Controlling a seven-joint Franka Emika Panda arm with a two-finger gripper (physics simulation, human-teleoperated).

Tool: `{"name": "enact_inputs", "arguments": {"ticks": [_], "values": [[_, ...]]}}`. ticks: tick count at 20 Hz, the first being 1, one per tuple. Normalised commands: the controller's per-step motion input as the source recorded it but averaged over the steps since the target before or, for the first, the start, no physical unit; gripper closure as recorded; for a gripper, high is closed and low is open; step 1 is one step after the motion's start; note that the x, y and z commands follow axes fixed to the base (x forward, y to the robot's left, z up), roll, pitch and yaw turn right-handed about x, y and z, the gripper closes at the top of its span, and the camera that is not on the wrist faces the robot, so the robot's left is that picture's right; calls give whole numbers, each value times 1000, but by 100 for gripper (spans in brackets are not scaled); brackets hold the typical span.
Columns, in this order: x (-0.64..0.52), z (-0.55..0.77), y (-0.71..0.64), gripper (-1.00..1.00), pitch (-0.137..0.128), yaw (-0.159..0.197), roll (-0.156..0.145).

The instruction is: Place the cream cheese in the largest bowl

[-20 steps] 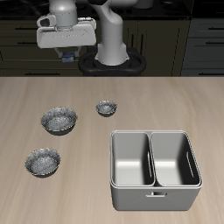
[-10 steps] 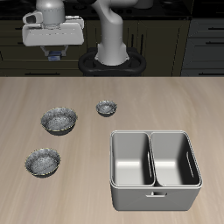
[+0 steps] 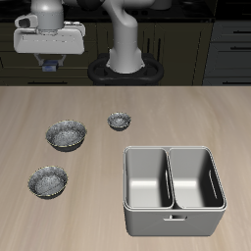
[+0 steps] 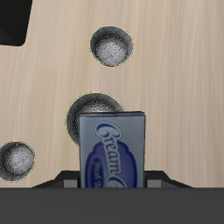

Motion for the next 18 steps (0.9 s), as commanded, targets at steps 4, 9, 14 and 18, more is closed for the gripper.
{"name": "enact_inputs", "arguments": {"ticks": [4, 9, 14, 18], "values": [[336, -148, -13, 100, 15, 6, -11], [214, -46, -64, 100, -3, -14, -14], [198, -181, -19, 100, 8, -9, -19], [127, -248, 101, 100, 8, -2, 10]]}}
